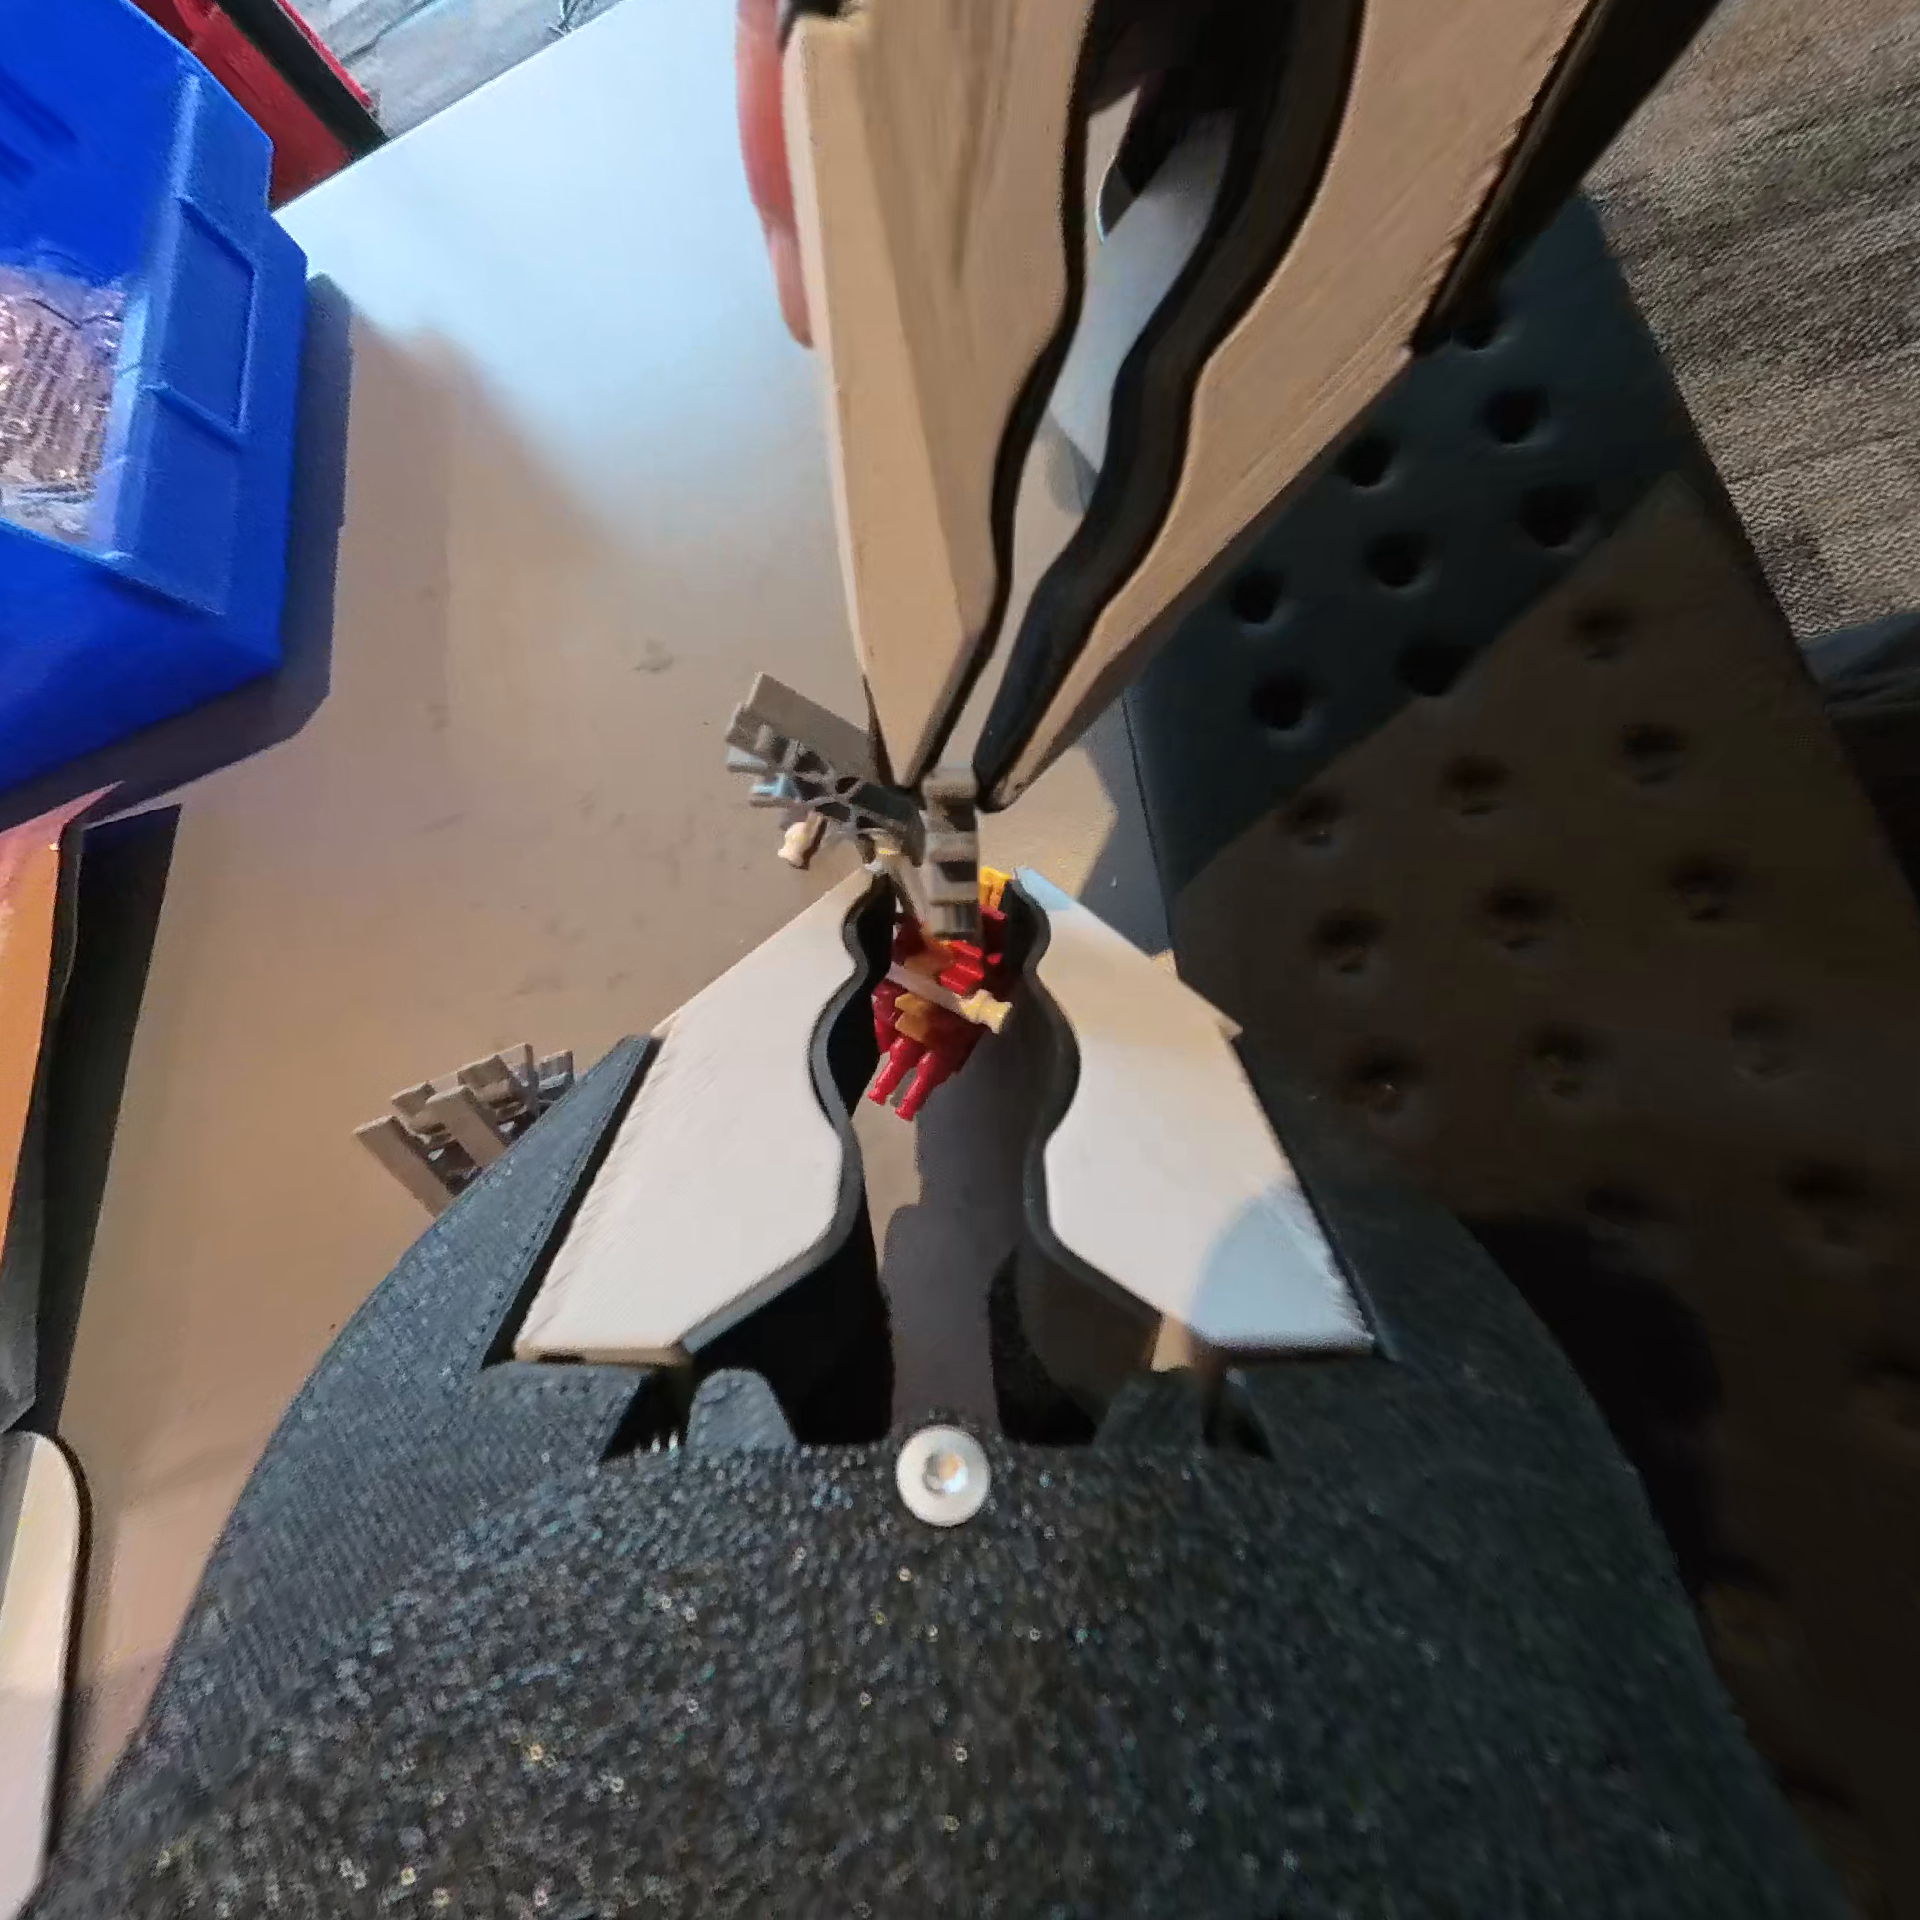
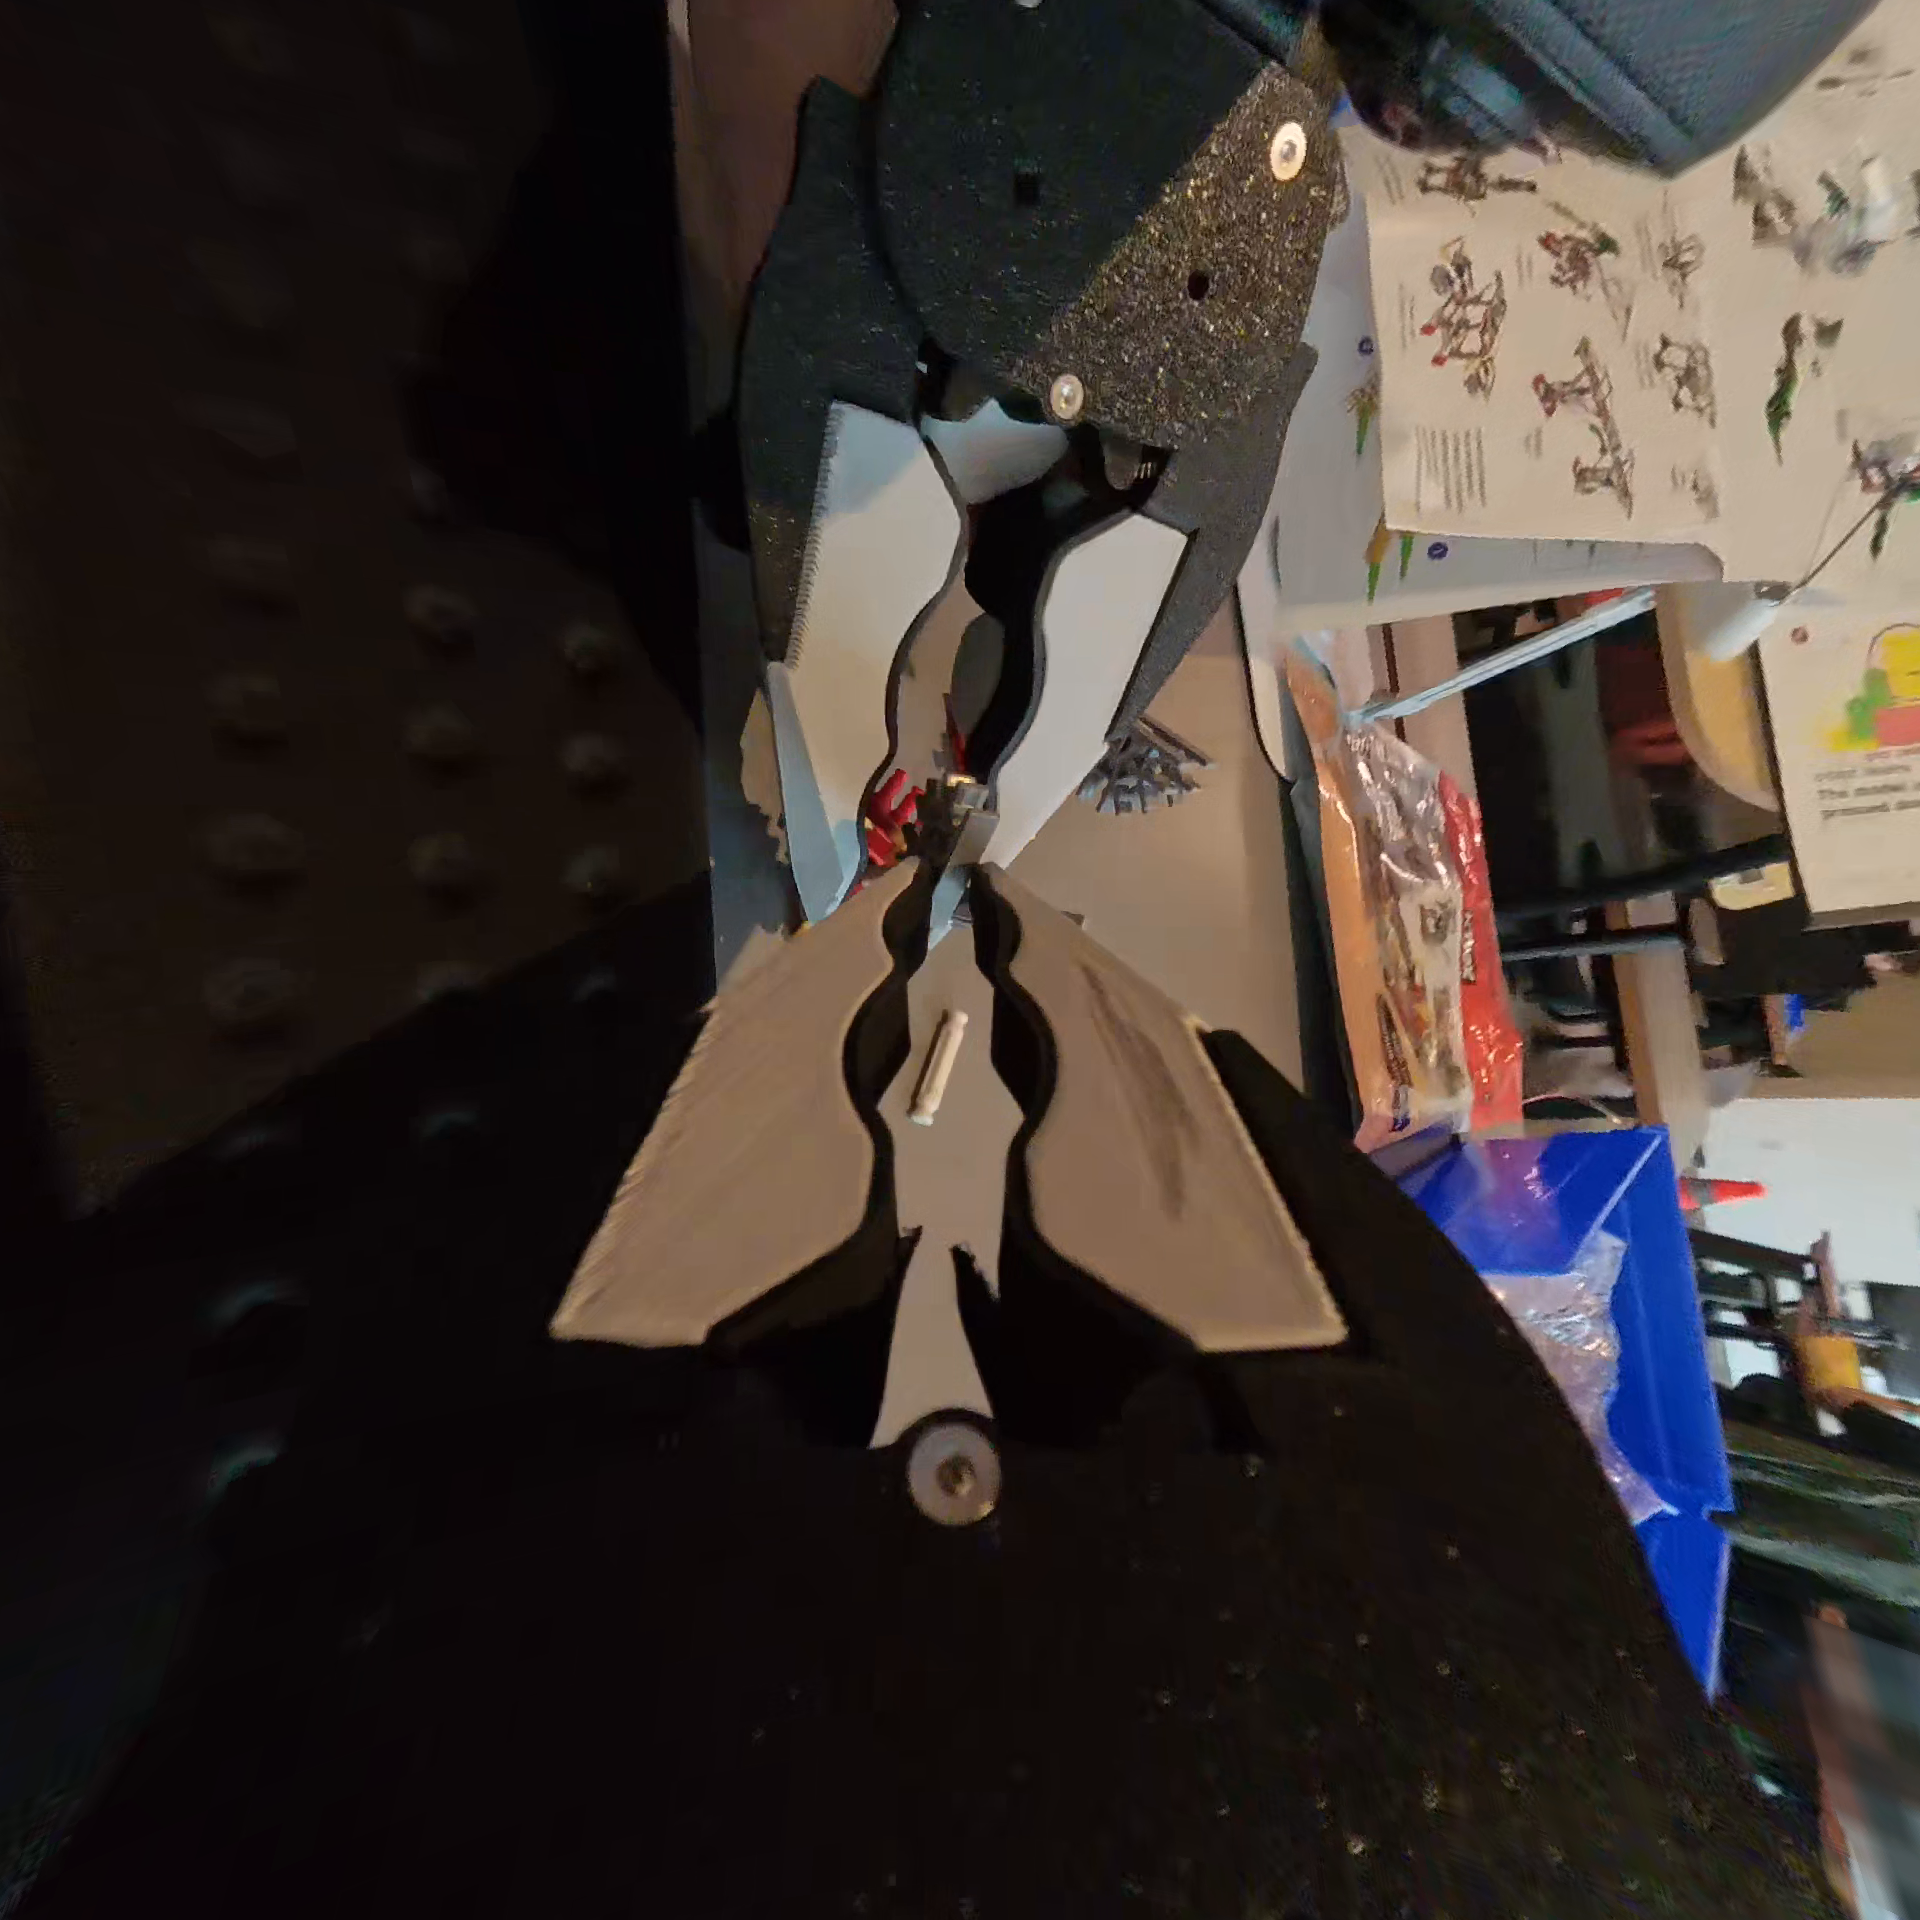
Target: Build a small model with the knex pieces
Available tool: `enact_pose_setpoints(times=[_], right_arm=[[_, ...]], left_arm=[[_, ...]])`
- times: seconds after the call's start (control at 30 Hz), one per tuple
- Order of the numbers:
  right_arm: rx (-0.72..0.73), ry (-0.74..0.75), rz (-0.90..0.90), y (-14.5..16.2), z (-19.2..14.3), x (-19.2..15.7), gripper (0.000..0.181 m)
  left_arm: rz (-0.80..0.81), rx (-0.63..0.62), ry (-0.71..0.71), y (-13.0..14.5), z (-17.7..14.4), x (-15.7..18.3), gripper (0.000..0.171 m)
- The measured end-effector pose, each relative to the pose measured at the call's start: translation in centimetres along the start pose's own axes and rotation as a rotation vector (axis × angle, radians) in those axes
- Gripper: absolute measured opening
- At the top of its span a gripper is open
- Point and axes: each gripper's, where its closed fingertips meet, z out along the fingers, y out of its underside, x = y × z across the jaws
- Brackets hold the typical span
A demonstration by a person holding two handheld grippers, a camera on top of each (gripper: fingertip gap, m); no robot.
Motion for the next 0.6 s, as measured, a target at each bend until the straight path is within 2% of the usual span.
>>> enact_pose_setpoints(times=[0.1,0.2,0.27,0.33,0.4,0.53,0.6], right_arm=[[-0.014,-0.035,0.180,0.5,-0.2,0.8,0.012],[-0.050,-0.011,0.519,1.6,-0.8,2.2,0.014],[-0.021,-0.080,0.790,1.5,-1.1,1.6,0.015],[0.080,-0.132,1.003,0.4,-1.4,1.3,0.025],[0.121,-0.136,1.167,0.1,-1.3,1.0,0.026],[0.234,-0.109,1.435,0.0,-1.1,1.0,0.026],[0.287,-0.098,1.510,-0.2,-1.3,0.9,0.029]], left_arm=[[-0.017,-0.007,-0.028,0.1,0.0,-0.5,0.020],[0.001,-0.045,-0.125,0.6,0.0,-1.8,0.020],[0.023,-0.055,-0.199,0.4,-0.2,-2.7,0.020],[0.080,-0.085,-0.278,0.2,-0.4,-3.4,0.020],[0.138,-0.103,-0.331,-0.1,-0.3,-3.4,0.020],[0.337,-0.171,-0.497,-0.9,-0.8,-4.1,0.020],[0.430,-0.212,-0.567,-1.1,-1.0,-4.3,0.020]])
